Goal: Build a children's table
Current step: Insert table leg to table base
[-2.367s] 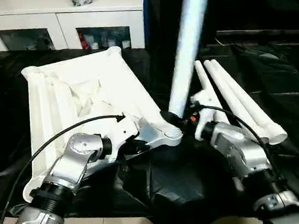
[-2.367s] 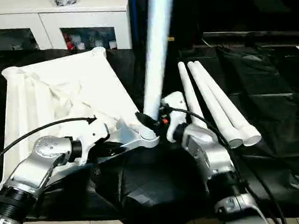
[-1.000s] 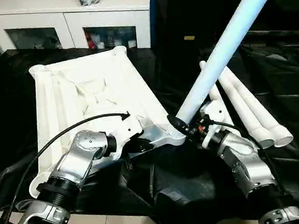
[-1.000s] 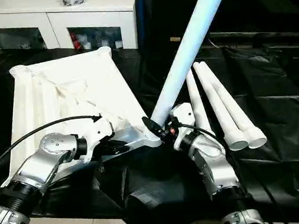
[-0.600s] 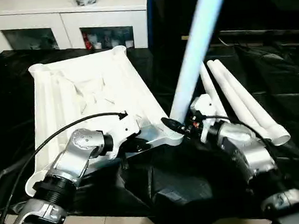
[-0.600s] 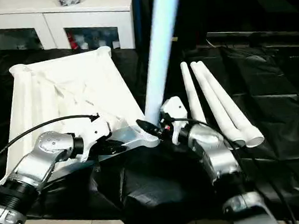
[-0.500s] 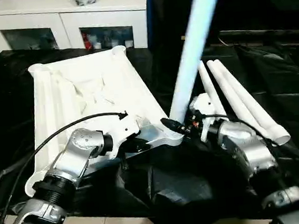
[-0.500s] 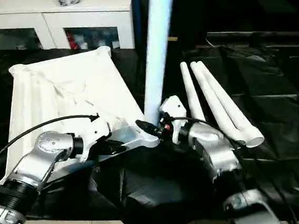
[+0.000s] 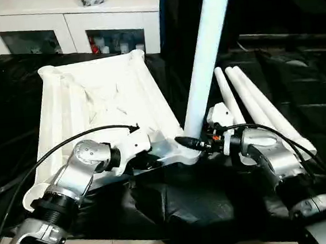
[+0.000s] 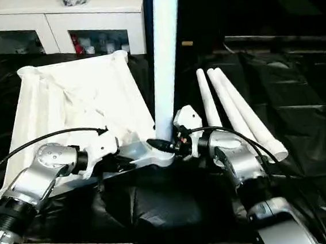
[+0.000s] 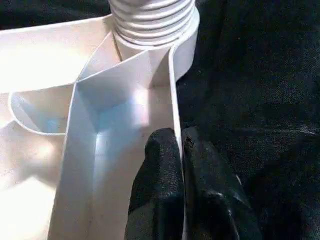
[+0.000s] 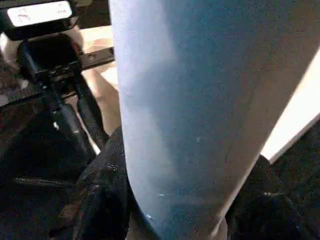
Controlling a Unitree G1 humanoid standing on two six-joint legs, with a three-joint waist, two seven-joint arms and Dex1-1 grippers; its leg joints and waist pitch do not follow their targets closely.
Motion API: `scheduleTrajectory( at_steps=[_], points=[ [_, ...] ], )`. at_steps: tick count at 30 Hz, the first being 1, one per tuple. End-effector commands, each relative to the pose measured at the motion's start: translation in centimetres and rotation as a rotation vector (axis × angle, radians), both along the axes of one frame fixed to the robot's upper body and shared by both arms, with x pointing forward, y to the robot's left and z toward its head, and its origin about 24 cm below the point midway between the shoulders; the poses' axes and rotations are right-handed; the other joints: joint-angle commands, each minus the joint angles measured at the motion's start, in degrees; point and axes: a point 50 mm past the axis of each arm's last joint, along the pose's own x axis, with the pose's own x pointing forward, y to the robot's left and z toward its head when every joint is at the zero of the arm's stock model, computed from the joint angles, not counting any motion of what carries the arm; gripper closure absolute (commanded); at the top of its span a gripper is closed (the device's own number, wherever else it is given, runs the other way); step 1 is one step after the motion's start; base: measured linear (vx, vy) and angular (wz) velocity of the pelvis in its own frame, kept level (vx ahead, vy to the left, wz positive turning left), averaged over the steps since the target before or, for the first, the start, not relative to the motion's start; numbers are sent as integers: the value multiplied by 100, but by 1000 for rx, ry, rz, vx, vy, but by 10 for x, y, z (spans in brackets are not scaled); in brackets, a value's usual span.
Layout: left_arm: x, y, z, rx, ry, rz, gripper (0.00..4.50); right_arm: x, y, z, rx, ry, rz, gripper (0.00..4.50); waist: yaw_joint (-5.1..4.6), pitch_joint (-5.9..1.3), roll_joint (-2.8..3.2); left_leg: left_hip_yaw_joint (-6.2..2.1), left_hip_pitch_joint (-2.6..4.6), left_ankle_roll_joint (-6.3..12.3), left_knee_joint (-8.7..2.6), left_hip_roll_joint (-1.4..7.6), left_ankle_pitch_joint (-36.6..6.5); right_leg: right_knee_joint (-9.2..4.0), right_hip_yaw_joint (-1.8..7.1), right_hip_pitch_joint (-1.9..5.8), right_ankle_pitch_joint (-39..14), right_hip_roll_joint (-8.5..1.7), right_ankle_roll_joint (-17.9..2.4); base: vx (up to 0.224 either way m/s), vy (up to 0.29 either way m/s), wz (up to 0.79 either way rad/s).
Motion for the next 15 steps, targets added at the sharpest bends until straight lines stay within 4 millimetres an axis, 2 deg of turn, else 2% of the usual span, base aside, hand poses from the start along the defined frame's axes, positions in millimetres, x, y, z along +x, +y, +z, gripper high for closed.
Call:
scheduleTrajectory(
  at_steps=[1,8,11,15],
  points=[
    [-9,-4,-9,71,26,-92,450,-21,2,-42,-158,164,92,259,-23,-257,52,-157,157,-13,-468,388,-1741,-503,283,113,-1081,-508,-1363,0,0,0],
    [-8,-3,-7,65,22,-82,450,-22,6,-45,-142,170,104,259,-44,-258,26,-170,191,-157,-493,391,-2113,-529,296,80,-1302,-514,-1328,0,0,0],
    [-8,-2,-7,64,19,-80,450,-22,6,-47,-137,166,107,259,-53,-241,30,-184,217,-206,-512,390,-2310,-559,295,75,-1594,-517,-1275,0,0,0],
    [-8,-1,-7,47,13,-54,450,-17,3,-43,-73,156,14,259,-54,-253,18,-177,213,-180,-521,387,-2202,-565,308,85,-1454,-517,-1279,0,0,0]
  ],
)
